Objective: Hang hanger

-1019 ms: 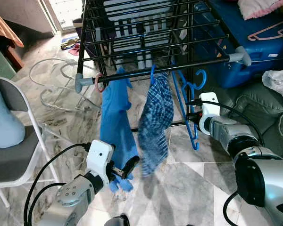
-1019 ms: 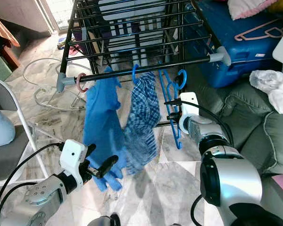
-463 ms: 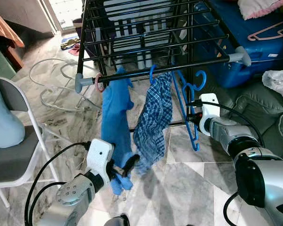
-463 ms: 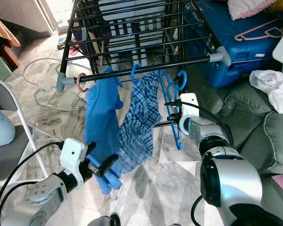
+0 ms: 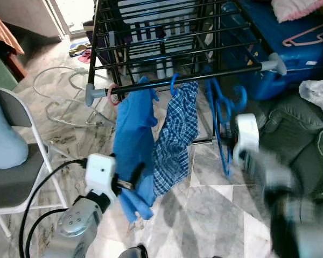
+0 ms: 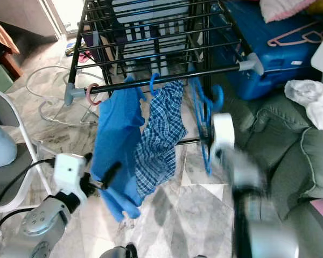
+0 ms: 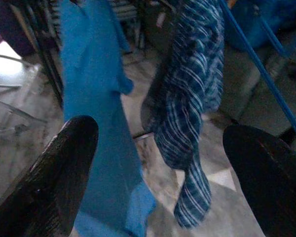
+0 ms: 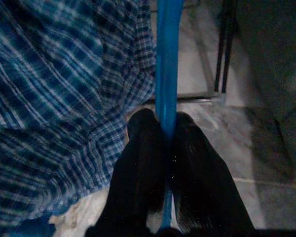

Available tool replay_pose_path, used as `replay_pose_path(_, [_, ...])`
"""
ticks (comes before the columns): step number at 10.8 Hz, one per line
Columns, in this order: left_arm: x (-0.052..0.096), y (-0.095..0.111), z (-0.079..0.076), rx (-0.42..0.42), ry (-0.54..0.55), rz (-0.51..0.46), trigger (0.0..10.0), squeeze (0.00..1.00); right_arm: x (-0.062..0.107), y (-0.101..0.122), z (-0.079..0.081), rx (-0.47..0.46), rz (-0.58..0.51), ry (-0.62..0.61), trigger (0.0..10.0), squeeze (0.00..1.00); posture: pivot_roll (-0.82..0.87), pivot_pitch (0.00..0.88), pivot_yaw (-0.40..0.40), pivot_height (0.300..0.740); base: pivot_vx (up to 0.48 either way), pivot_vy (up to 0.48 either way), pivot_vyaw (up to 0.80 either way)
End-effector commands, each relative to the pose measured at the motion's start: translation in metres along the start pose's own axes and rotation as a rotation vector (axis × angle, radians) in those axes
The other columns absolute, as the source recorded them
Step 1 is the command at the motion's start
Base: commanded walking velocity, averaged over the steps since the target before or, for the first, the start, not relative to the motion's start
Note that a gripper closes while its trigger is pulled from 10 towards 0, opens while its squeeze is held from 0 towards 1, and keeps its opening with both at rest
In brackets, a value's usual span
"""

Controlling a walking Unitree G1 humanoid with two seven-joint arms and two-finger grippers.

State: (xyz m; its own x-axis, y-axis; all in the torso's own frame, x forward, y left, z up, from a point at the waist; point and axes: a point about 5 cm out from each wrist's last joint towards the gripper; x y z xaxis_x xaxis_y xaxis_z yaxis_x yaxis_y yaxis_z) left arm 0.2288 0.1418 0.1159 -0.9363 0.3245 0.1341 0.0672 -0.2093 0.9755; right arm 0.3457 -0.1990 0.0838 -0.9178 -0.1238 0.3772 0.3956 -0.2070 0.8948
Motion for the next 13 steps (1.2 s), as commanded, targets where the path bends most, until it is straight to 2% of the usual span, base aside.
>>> replay_pose_path(1, [0.003, 0.001, 0.007, -0.005, 0.042, -0.013, 10.0, 0.0, 0.014, 0.004, 0.01, -0.022, -0.089, 0.014, 10.0, 0.0, -0.11, 0.095, 0.125, 0.74, 0.0, 0.0, 0.0])
replay_pose_path(2, [0.003, 0.002, 0.008, 0.006, 0.055, -0.035, 10.0, 0.0, 0.035, -0.006, 0.018, 0.002, -0.132, 0.021, 10.0, 0.0, -0.13, 0.094, 0.126, 0.74, 0.0, 0.0, 0.0])
replay_pose_path(3, [0.003, 0.002, 0.007, 0.002, 0.061, -0.036, 10.0, 0.0, 0.042, -0.008, 0.021, 0.019, -0.154, 0.019, 10.0, 0.0, -0.13, 0.094, 0.126, 0.74, 0.0, 0.0, 0.0])
replay_pose_path(4, [0.006, 0.001, 0.005, 0.0, 0.063, -0.033, 10.0, 0.0, 0.056, -0.01, 0.028, 0.068, -0.184, 0.004, 10.0, 0.0, -0.16, 0.096, 0.135, 0.74, 0.0, 0.0, 0.0])
replay_pose_path(5, [0.012, -0.001, 0.002, 0.008, 0.056, -0.021, 10.0, 0.0, 0.061, -0.006, 0.032, 0.085, -0.194, -0.006, 10.0, 0.0, -0.17, 0.097, 0.141, 0.74, 0.0, 0.0, 0.0])
replay_pose_path(6, [0.014, -0.004, 0.001, 0.004, 0.038, -0.017, 10.0, 0.0, 0.061, 0.004, 0.03, 0.082, -0.195, -0.057, 10.0, 0.0, -0.17, 0.093, 0.15, 0.74, 0.0, 0.0, 0.0])
replay_pose_path(8, [0.005, -0.002, 0.003, 0.035, 0.033, -0.035, 10.0, 0.0, 0.06, 0.003, 0.039, 0.124, -0.162, -0.033, 10.0, 0.0, -0.17, 0.077, 0.158, 0.74, 0.0, 0.0, 0.0])
replay_pose_path(9, [0.004, 0.0, -0.002, 0.037, 0.018, -0.043, 10.0, 0.0, 0.064, -0.005, 0.049, 0.117, -0.126, 0.012, 10.0, 0.0, -0.16, 0.072, 0.153, 0.74, 0.0, 0.0, 0.0])
replay_pose_path(10, [0.006, 0.0, -0.002, 0.05, 0.028, -0.047, 10.0, 0.0, 0.067, -0.012, 0.055, 0.067, -0.092, 0.012, 10.0, 0.0, -0.15, 0.068, 0.138, 0.74, 0.277, 0.0, 0.0])
replay_pose_path(12, [0.006, 0.0, -0.001, 0.06, 0.035, -0.05, 10.0, 0.0, 0.064, -0.009, 0.054, 0.019, -0.113, -0.023, 10.0, 0.0, -0.14, 0.073, 0.128, 0.74, 0.321, 0.0, 0.0])
replay_pose_path(13, [0.006, 0.0, -0.002, 0.063, 0.026, -0.05, 10.0, 0.0, 0.064, -0.007, 0.055, 0.032, -0.12, -0.035, 10.0, 0.0, -0.14, 0.076, 0.128, 0.74, 0.371, 0.0, 0.0])
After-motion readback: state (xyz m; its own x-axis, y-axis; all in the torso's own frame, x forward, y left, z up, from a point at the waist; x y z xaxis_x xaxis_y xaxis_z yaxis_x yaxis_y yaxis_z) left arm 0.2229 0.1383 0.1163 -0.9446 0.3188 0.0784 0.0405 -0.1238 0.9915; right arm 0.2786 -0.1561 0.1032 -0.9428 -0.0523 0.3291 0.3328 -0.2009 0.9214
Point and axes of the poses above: a point about 5 cm out from each wrist's last joint towards the gripper, its own x axis pointing back from the gripper into the wrist, its own y axis along the axis of the wrist's last joint, z = x × y, and after that the axes turned 13 degrees about -x, right-handed
